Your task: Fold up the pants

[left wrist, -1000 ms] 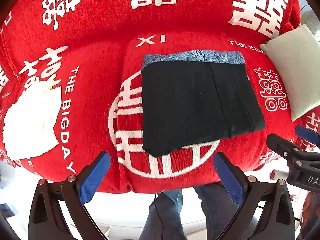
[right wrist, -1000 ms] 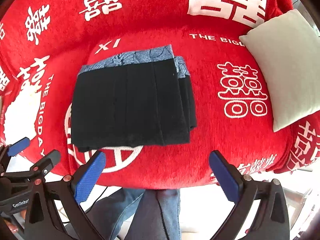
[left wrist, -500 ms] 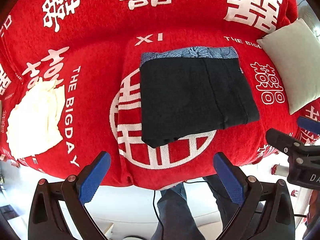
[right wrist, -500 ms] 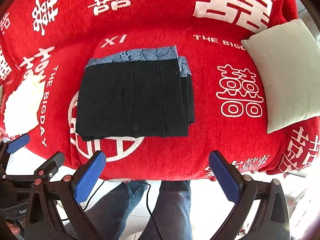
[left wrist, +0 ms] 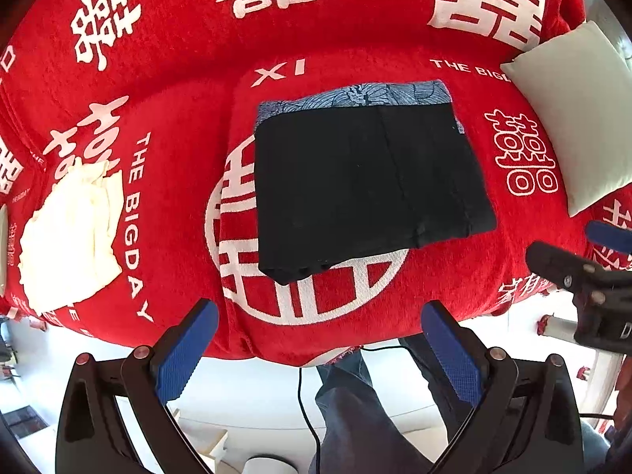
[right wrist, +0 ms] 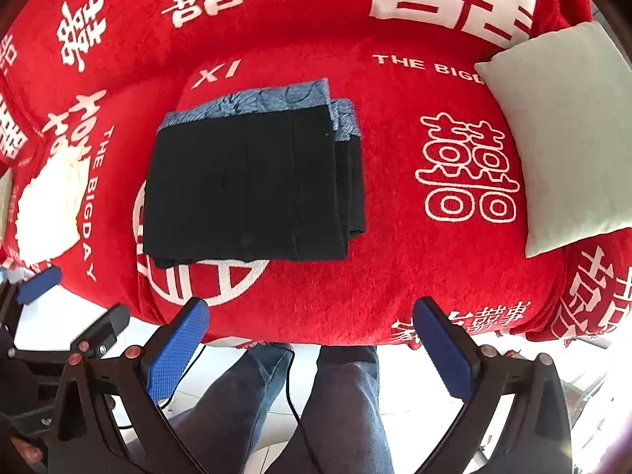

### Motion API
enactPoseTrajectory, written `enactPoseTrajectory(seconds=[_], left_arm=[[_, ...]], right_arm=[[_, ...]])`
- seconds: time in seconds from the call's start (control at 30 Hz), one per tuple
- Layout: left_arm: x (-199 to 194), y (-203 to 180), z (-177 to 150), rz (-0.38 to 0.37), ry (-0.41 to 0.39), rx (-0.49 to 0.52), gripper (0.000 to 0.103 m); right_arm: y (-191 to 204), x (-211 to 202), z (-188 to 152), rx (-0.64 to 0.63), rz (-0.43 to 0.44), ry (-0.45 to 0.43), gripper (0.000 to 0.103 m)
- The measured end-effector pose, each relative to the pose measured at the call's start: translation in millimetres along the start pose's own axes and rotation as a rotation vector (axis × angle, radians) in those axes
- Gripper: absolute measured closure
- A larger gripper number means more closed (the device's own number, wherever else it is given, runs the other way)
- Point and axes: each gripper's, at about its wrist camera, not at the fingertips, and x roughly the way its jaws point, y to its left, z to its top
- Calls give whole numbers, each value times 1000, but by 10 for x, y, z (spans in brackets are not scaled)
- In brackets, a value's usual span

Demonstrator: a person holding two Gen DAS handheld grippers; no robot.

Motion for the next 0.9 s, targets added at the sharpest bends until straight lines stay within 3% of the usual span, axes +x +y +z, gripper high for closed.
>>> enactPoseTrajectory(seconds=[0.9], left_arm=[[18, 68, -34, 2, 1, -24, 0]], right_arm=[[87, 38, -12, -15, -11, 7, 0]])
